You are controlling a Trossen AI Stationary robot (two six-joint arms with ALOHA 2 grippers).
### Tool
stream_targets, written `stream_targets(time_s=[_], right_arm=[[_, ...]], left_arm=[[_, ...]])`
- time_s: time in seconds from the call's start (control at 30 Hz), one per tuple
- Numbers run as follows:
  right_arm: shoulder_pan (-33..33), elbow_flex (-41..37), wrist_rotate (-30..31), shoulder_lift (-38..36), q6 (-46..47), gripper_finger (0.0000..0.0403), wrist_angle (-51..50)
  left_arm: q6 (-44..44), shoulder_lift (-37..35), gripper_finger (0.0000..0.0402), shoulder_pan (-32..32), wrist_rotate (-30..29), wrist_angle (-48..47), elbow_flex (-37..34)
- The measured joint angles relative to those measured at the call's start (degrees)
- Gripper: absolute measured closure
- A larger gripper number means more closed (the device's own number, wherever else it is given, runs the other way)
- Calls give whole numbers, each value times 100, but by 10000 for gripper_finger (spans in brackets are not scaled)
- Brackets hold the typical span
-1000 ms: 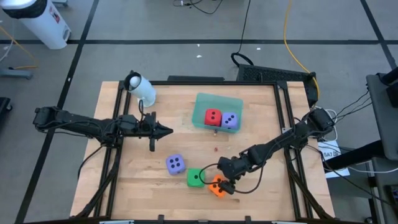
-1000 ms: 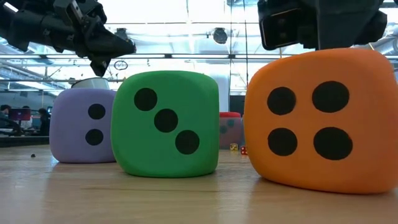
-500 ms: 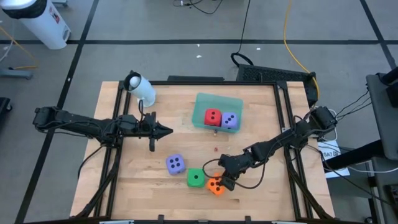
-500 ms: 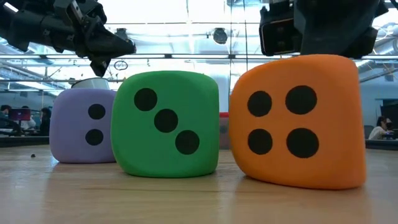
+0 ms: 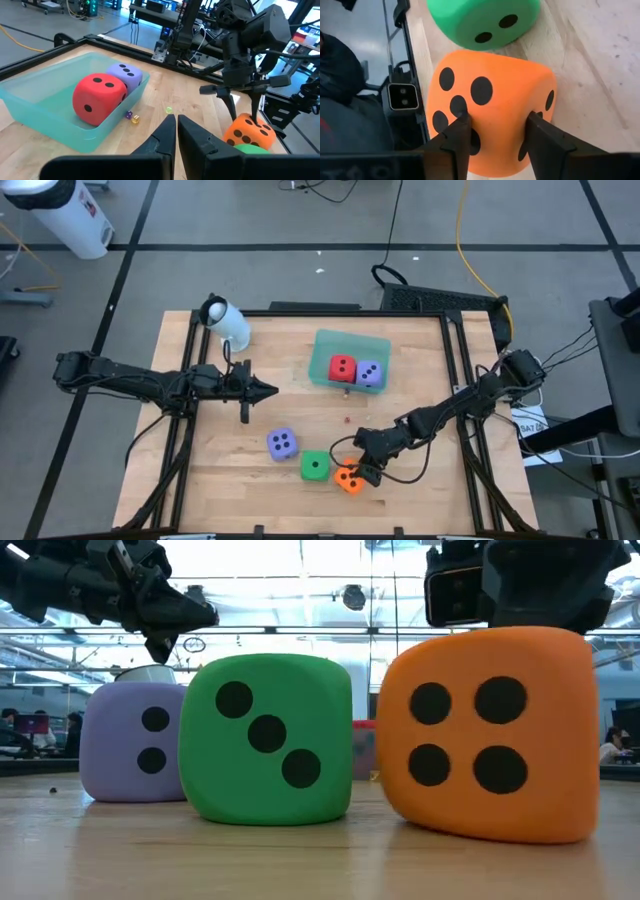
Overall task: Pick & Place Dice
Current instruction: Put the large orange die into the blue bin
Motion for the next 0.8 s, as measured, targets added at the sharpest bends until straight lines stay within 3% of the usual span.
stream_targets(time_s=[0.33,0.6,0.8], right_arm=[[1,35,259,-760,-142,290,-388],[-38,37,274,-1241,-109,296,-578],[-40,112,638,-1654,-123,300,-1090]], left_arm=[[-2,2,376,-6,-2,15,2],[-3,2,376,-11,-10,13,7],[0,2,376,-11,-12,9,7]])
